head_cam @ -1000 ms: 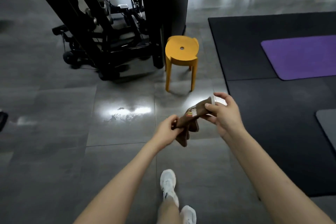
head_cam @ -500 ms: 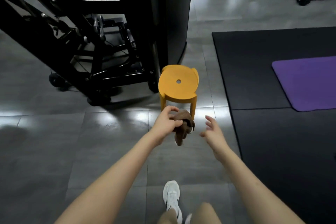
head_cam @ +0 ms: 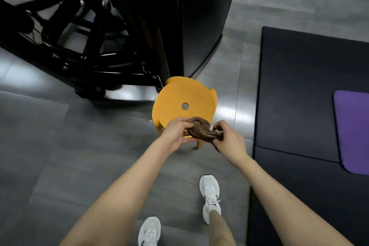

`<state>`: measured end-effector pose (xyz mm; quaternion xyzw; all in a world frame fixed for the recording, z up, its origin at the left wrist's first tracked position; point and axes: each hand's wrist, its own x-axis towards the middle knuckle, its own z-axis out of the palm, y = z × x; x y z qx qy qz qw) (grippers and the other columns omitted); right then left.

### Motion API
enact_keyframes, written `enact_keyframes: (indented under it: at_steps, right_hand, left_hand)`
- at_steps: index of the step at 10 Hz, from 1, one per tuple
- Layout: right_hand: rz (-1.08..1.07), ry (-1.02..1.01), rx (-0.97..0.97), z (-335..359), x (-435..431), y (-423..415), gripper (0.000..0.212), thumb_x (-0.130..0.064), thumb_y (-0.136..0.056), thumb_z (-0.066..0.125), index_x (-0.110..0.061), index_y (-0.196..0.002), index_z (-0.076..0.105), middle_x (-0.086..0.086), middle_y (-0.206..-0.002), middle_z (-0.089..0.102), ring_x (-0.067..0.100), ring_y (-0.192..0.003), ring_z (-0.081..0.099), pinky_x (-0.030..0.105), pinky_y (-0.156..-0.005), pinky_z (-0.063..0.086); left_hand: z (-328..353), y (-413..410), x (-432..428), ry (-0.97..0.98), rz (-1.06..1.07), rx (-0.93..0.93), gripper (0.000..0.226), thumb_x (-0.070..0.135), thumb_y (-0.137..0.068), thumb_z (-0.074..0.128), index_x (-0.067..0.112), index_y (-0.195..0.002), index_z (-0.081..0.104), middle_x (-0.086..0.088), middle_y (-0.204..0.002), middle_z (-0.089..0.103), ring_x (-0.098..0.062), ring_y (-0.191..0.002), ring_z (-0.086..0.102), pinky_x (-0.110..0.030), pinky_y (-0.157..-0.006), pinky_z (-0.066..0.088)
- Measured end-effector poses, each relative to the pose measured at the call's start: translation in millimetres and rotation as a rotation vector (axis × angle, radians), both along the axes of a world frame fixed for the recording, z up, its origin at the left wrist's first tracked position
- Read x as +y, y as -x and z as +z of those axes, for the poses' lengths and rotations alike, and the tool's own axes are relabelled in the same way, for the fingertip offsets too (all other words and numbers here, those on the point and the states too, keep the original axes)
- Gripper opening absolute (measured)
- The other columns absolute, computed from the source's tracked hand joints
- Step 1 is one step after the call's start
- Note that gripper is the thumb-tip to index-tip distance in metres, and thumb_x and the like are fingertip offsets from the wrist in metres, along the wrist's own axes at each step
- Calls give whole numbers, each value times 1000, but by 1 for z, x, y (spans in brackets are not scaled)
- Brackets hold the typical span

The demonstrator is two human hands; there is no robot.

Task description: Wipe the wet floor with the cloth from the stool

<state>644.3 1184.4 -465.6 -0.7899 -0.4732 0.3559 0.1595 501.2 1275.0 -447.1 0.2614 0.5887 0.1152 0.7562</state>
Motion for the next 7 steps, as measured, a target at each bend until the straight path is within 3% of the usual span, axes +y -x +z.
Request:
enact_keyframes:
  at_steps: [1,2,3,4,5,6,7]
  right_hand:
    - [290,-177,-303,-40,39,-18,34,2,-62,57,-13,-92,62,7,-77,67,37,-70,61,36,-62,39]
    - [456,-367,-485,-75,74,-16,32,-2,-64,44,-13,-86,65,4,-71,62,30,-62,56,34,-59,35]
    - [569,-368,-580,-104,96,-12,33,-8,-76,41,-14,-95,68,4,-84,67,28,-70,59,35,-65,35]
    - [666,-208,-564,-140,99,-11,36,-1,-65,58,-12,-97,70,10,-89,68,34,-77,63,36,-61,47]
    - [651,-67,-511,-150,95,-7,56,6,-48,69,-12,-101,69,12,-96,66,38,-85,62,37,-56,49]
    - [588,-137,-495,-144,95,-1,53,1,-46,66,-11,-98,68,12,-97,66,37,-84,62,42,-68,49]
    - [540,-237,-529,-130,91,8,42,-5,-57,53,-8,-96,68,12,-97,67,36,-81,61,43,-72,48]
  left_hand:
    - [-42,-10,17,-28,136,29,33,-4,-91,43,12,-119,52,-13,-102,59,-22,-85,61,-40,-75,54]
    - [-72,-9,35,-112,273,30,33,-8,-90,42,16,-106,56,-10,-99,62,-23,-91,62,-34,-70,56]
    - [-103,-7,52,-215,286,135,39,-15,-87,38,10,-110,56,-12,-103,62,-27,-95,61,-35,-75,55]
    - [-137,-3,57,-387,-24,402,47,-13,-81,36,10,-113,61,-17,-119,61,-32,-111,58,-40,-92,49]
    - [-146,2,54,-442,-293,503,50,-6,-85,38,15,-126,55,-12,-130,51,-26,-120,49,-30,-106,39]
    - [-141,10,52,-485,-309,515,55,-6,-84,37,17,-134,47,-12,-134,44,-26,-125,45,-29,-107,36]
    - [-124,23,47,-449,-188,568,56,-5,-85,37,18,-136,42,-13,-140,38,-28,-126,44,-35,-104,41]
